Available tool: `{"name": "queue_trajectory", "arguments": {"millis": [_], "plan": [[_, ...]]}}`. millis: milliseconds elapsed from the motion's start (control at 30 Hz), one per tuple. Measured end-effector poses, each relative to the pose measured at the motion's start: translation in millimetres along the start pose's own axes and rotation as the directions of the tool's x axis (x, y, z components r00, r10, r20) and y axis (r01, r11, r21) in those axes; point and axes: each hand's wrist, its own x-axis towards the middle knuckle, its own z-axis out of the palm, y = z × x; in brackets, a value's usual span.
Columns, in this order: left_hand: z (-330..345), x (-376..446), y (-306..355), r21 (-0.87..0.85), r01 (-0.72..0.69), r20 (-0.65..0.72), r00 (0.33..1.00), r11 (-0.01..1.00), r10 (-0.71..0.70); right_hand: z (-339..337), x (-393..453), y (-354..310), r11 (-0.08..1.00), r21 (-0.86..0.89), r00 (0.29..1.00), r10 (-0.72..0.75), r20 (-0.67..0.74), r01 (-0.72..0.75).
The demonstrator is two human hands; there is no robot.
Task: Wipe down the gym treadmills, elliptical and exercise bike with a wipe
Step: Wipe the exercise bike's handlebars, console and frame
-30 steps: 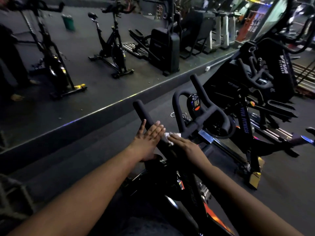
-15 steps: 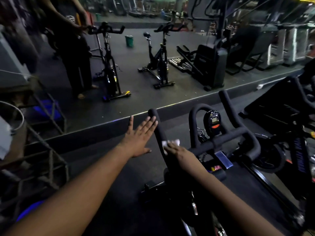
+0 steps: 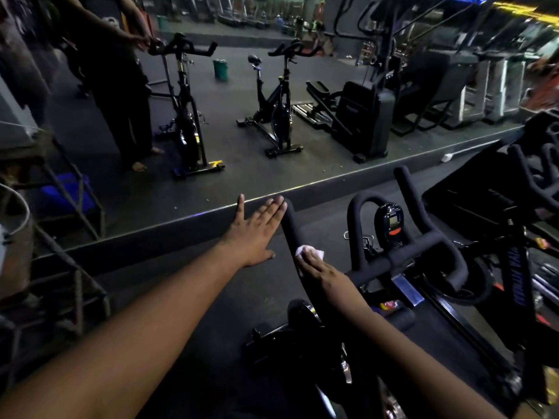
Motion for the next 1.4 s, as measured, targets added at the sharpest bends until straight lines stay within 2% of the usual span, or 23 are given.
{"name": "queue_trajectory", "arguments": {"millis": [67, 167, 233, 333, 467, 567, 633, 667, 800, 900, 1067, 1133, 1267, 1333, 1400], "plan": [[0.7, 0.5, -5.0, -0.046, -0.018, -0.012, 1.0, 0.999, 0.017, -9.0, 4.2, 1.5, 0.999, -0.017, 0.999, 0.035, 0.029, -0.034], [-3.2, 1.8, -10.7, -0.135, -0.051, -0.022, 0.999, 0.99, 0.049, -28.4, 45.5, -1.4, 0.996, -0.044, 0.991, 0.07, -0.111, -0.075], [-5.2, 3.2, -14.9, -0.211, -0.051, -0.022, 0.999, 0.976, 0.047, -32.8, 77.2, -7.3, 0.996, -0.069, 0.99, 0.04, -0.133, -0.05], [-7.1, 4.7, -17.7, -0.278, -0.065, -0.031, 0.998, 0.959, 0.058, -20.7, 92.2, -11.3, 0.994, -0.092, 0.994, 0.046, -0.099, -0.055], [-3.5, 3.2, -19.6, -0.27, -0.082, -0.03, 0.997, 0.959, 0.077, -4.7, 56.9, -4.5, 0.991, -0.078, 0.992, 0.099, -0.083, -0.106], [-0.7, 1.9, -19.8, -0.244, -0.108, -0.02, 0.994, 0.964, 0.106, 1.3, 16.5, 0.9, 0.994, -0.104, 0.997, 0.05, 0.054, -0.044], [-0.1, 2.2, -20.4, -0.223, -0.117, -0.018, 0.993, 0.968, 0.116, -6.7, 0.0, 1.8, 0.996, -0.084, 0.997, -0.013, 0.081, 0.02], [1.0, 3.1, -21.0, -0.222, -0.119, -0.018, 0.993, 0.968, 0.118, -14.8, 0.2, 1.8, 0.997, -0.076, 0.997, 0.003, 0.081, 0.003], [2.7, 3.9, -20.8, -0.233, -0.116, -0.014, 0.993, 0.965, 0.116, -32.3, 43.6, -0.5, 0.994, -0.037, 0.992, 0.097, -0.086, -0.1], [1.2, 4.0, -18.9, -0.217, -0.102, -0.005, 0.995, 0.971, 0.104, -12.4, 70.0, -11.9, 0.986, -0.027, 0.977, 0.158, -0.14, -0.164], [3.1, 2.6, -13.7, -0.173, -0.075, -0.002, 0.997, 0.982, 0.076, -1.9, 53.9, -27.9, 0.97, -0.075, 0.947, 0.205, -0.247, -0.229], [3.4, 2.5, -11.8, -0.157, -0.069, -0.007, 0.998, 0.985, 0.069, -8.3, 44.8, -28.3, 0.955, -0.128, 0.95, 0.239, -0.203, -0.267], [5.8, 3.2, -8.8, -0.102, -0.053, -0.032, 0.998, 0.993, 0.05, -9.6, 7.0, -14.5, 0.935, -0.34, 0.995, 0.087, -0.049, -0.098], [7.3, 3.8, -6.7, -0.082, -0.042, -0.032, 0.999, 0.996, 0.04, -11.0, -8.9, -11.2, 0.93, -0.363, 0.997, 0.073, 0.024, -0.059], [9.3, 4.3, -3.5, -0.067, -0.028, -0.036, 0.999, 0.997, 0.026, -21.4, -13.8, -9.1, 0.956, -0.292, 0.997, 0.061, 0.051, -0.043]]}}
